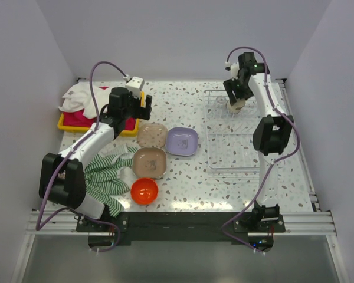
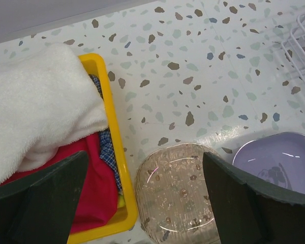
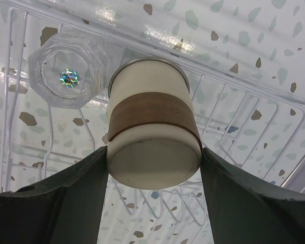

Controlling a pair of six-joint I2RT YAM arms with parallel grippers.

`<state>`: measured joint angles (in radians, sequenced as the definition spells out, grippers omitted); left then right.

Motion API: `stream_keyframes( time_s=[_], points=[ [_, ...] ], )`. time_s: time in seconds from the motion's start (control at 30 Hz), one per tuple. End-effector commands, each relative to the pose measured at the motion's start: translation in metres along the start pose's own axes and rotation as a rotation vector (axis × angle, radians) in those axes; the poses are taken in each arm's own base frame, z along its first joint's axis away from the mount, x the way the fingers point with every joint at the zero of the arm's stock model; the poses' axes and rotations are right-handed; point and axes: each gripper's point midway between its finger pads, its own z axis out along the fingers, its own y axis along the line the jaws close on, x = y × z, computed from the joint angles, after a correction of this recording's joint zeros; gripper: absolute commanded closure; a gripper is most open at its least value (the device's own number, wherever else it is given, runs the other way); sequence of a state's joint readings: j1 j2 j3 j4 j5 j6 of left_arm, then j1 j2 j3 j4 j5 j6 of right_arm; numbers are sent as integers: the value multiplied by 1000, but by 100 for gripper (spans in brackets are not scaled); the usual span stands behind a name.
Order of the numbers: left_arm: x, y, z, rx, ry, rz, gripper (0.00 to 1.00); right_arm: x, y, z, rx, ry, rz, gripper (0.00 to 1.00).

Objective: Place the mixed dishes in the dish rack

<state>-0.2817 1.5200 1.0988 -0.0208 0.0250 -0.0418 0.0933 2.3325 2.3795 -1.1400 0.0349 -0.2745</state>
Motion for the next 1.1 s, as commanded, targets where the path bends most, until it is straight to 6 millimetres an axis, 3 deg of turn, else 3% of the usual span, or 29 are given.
stream_keyframes(
  time_s=[0.0, 0.2, 0.3, 0.37, 0.5, 0.7, 1.07],
  points=[
    [-25, -2, -8, 24, -85, -8, 0, 18, 3, 8, -20, 80, -13, 55],
    [-25, -2, -11, 23, -86, 4, 0, 24, 5, 11, -30, 104, -30, 57],
    [-22, -3, -11, 28, -83, 3, 0, 22, 1, 12, -8, 99, -26, 49],
    [-20, -5, -10, 40, -80, 0, 0, 22, 3, 16, -20, 102, -18, 51],
    [-22, -6, -12, 45, -85, 0, 0, 17, 6, 4, -35, 81, -26, 64],
    [-20, -7, -15, 49, -88, 2, 0, 24, 1, -19, -30, 115, -103, 65],
    [-11, -10, -20, 67, -83, -4, 0, 22, -12, -29, 4, 123, -203, 65]
  ],
)
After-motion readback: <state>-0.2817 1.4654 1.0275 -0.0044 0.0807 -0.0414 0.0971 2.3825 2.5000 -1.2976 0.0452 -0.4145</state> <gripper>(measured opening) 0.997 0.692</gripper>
